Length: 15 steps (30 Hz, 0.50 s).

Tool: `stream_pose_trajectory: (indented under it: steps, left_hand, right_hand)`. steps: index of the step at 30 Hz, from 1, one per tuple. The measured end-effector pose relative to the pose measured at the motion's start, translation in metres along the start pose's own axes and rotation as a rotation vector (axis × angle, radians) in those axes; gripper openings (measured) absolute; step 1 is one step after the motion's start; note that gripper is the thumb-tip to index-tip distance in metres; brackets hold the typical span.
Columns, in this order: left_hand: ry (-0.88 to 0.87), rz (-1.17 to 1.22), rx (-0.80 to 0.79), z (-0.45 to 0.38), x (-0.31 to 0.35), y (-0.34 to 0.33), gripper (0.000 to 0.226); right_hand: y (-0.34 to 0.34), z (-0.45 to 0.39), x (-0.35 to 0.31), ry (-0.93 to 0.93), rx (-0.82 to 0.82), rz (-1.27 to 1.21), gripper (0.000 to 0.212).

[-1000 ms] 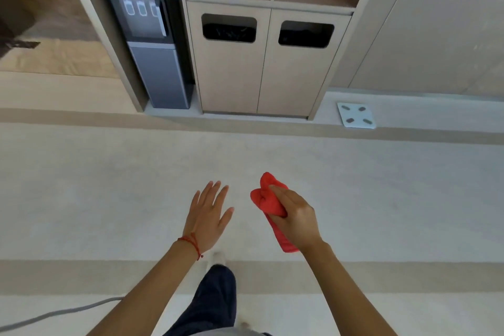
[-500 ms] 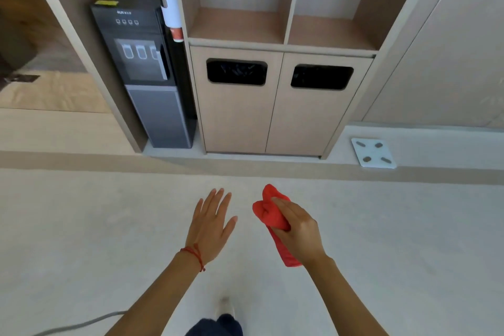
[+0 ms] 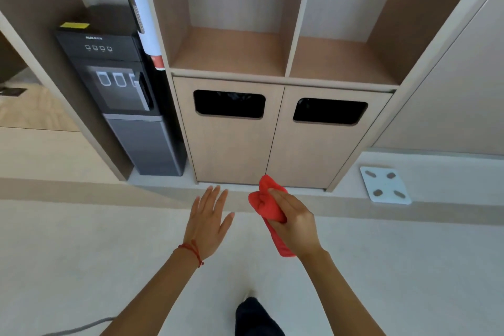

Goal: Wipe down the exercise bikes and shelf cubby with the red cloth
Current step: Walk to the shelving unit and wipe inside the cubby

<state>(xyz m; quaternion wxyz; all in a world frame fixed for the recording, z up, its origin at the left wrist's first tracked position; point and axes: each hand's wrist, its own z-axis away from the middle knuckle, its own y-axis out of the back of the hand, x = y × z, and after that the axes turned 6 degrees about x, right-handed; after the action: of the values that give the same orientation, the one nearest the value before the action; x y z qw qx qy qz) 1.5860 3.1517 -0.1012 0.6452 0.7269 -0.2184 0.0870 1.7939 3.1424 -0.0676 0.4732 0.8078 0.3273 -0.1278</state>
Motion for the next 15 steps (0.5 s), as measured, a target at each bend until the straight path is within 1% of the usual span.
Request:
stream_pose_trajectory:
  steps: [7, 11, 15]
  left_hand:
    - [0.046, 0.016, 0.037, -0.099, 0.005, -0.002, 0.090]
    - [0.056, 0.003, 0.041, -0.144, -0.004, -0.004, 0.088]
    - [0.043, -0.001, 0.037, -0.196, -0.019, -0.005, 0.086]
  right_hand:
    - [-0.014, -0.104, 0.049, 0.081, -0.006, -0.032, 0.042]
    - [-0.028, -0.149, 0.071, 0.116, -0.010, -0.051, 0.047]
    - [-0.051, -0.193, 0.090, 0.127, 0.011, -0.039, 0.048]
